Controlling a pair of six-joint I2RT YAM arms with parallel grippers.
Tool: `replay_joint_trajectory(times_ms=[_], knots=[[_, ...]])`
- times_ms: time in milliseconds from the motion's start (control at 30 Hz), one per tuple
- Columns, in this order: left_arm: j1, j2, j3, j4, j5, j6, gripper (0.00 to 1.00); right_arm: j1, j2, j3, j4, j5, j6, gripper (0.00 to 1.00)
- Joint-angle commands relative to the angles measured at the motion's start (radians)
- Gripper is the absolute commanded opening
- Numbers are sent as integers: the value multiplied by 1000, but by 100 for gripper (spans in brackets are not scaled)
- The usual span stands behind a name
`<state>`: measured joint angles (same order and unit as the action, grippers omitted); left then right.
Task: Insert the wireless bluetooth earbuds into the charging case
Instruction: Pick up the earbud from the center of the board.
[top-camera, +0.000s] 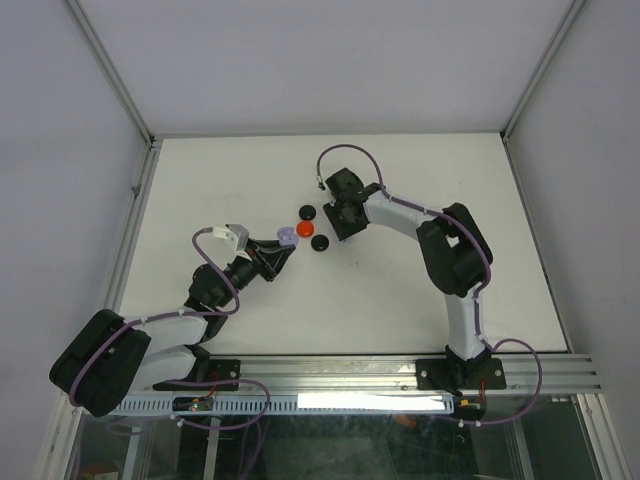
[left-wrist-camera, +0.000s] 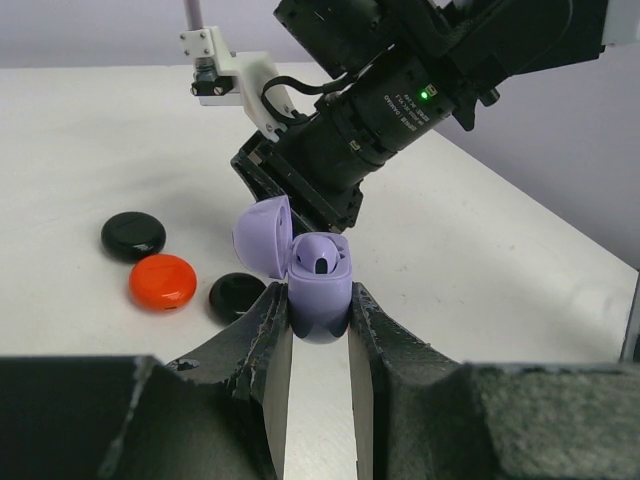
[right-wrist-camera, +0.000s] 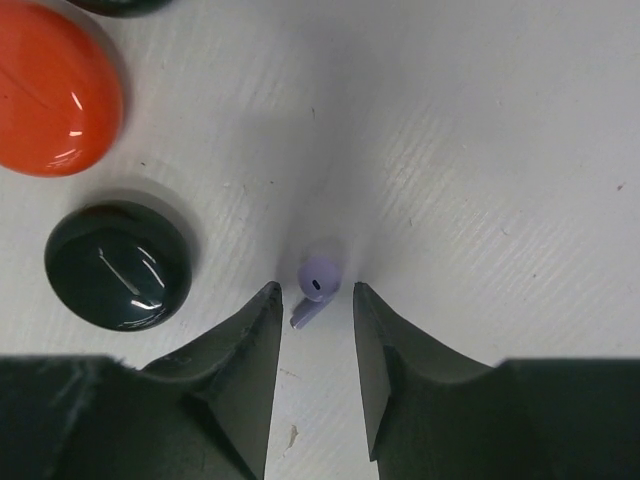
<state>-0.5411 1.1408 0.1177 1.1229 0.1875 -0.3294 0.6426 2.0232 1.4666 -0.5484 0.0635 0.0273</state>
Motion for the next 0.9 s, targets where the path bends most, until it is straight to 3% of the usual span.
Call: replay_joint_trajectory(times_ms=[0,433,633,867], knots=[[9,23,26,64,46,5,0,-5,12,56,6,5,-7,38],[9,26,36,48,62,13,0,-7,36,66,-24,-6,-12,34],[9,27,43,46,78,14,0,-5,23,48,-27,-1,-12,22],[9,20,52,44,90,30,0,9,-98,-21,4,7,-1,17]])
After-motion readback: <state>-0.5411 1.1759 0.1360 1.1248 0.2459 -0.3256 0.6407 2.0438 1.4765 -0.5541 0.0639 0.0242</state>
